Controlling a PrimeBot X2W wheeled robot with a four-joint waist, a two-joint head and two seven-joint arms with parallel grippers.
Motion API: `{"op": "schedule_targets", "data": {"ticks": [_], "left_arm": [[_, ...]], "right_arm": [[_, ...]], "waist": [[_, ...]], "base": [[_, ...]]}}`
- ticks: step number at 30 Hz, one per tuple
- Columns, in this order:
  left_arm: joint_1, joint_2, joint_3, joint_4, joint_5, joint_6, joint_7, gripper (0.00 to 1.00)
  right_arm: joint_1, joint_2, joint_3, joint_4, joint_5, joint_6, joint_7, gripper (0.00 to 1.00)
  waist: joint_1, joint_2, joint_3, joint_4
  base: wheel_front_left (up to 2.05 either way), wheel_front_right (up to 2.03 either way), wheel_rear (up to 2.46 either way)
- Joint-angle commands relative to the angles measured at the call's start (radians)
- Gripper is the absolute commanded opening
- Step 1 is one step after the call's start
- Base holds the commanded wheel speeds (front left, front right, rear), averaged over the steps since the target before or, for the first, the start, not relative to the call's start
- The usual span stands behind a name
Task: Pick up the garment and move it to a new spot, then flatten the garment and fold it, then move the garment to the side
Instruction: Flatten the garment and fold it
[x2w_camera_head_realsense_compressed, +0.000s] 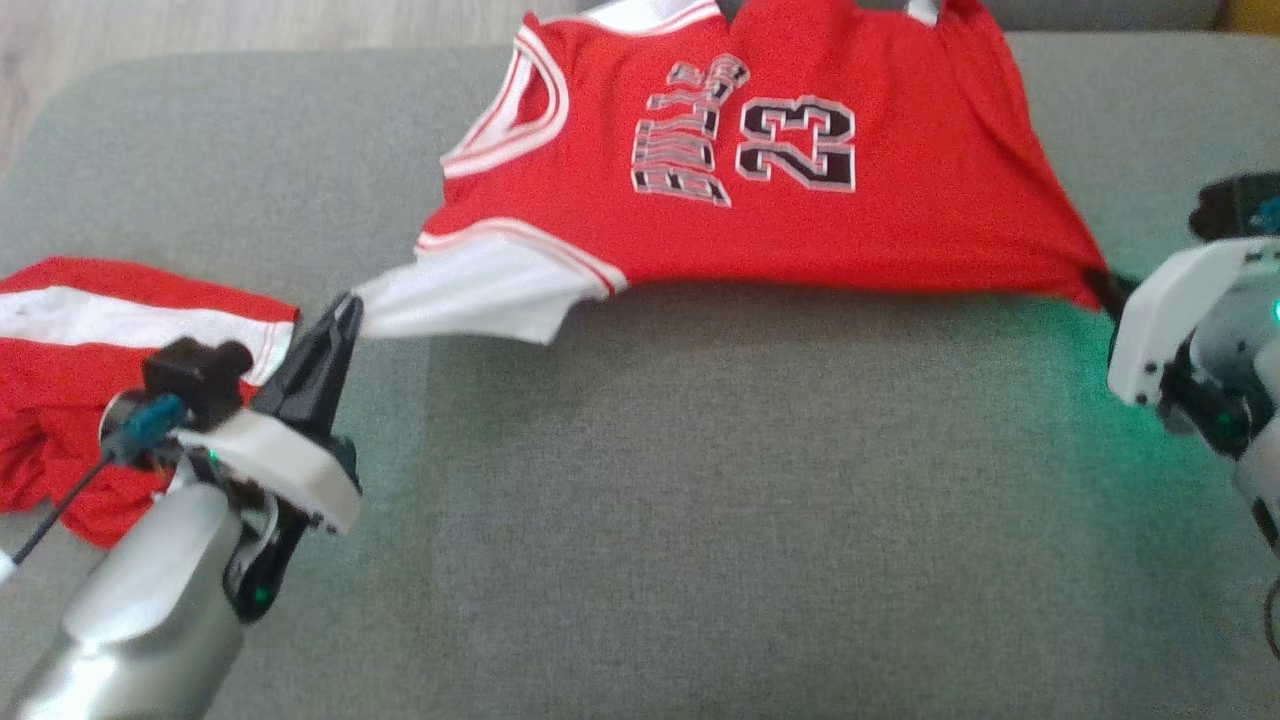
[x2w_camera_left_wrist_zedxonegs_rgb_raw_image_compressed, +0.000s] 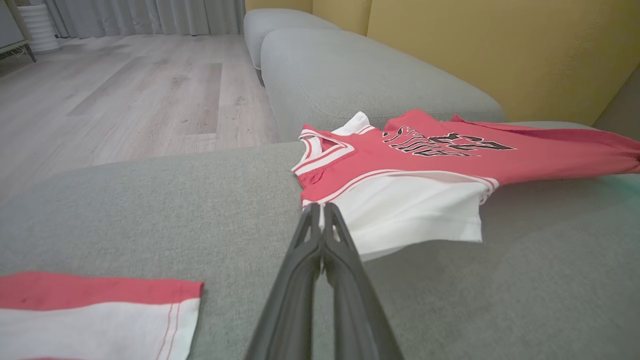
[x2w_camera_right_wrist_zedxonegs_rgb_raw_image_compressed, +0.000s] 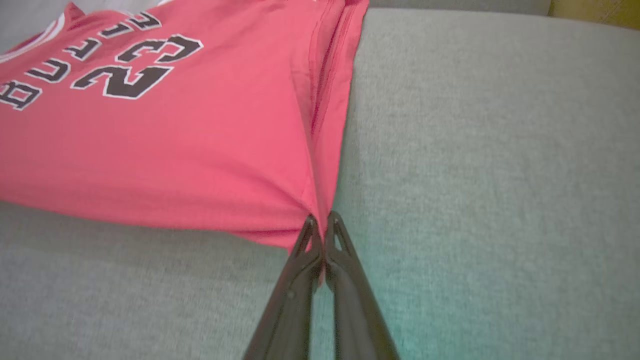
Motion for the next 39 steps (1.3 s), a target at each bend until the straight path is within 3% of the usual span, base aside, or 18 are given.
{"op": "schedule_targets", "data": {"ticks": [1,9,23,31,39], "left_arm": [[-0.014,0.071,0.033,-0.033,-0.012,0.002,0.006,0.0],[0.128,0.147,-0.027,-0.177,-0.051,0.003,0.083,0.0],[0.38,0.283,-0.04,-0.477,-0.127,0.099,0.182,0.0],[0.31,0.287,-0.016,-0.528,-0.112,0.127,0.202,0.0],[0.171,0.258,-0.018,-0.458,-0.061,0.095,0.207,0.0]], "right_arm": [[0.027,-0.045,0.017,-0.024,0.019,0.007,0.021,0.0],[0.134,-0.117,0.078,-0.084,0.122,0.007,0.149,0.0],[0.337,-0.219,0.082,-0.26,0.27,0.007,0.329,0.0],[0.304,-0.205,0.019,-0.296,0.24,0.007,0.349,0.0],[0.233,-0.168,-0.045,-0.285,0.183,0.007,0.402,0.0]], "waist": [[0.0001,0.0,-0.025,0.006],[0.0001,0.0,-0.112,0.006],[0.0001,0.0,-0.212,-0.005],[0.0001,0.0,-0.169,-0.019],[0.0001,0.0,-0.101,-0.033]], "base": [[0.0,0.0,0.0],[0.0,0.0,0.0],[0.0,0.0,0.0],[0.0,0.0,0.0],[0.0,0.0,0.0]]}}
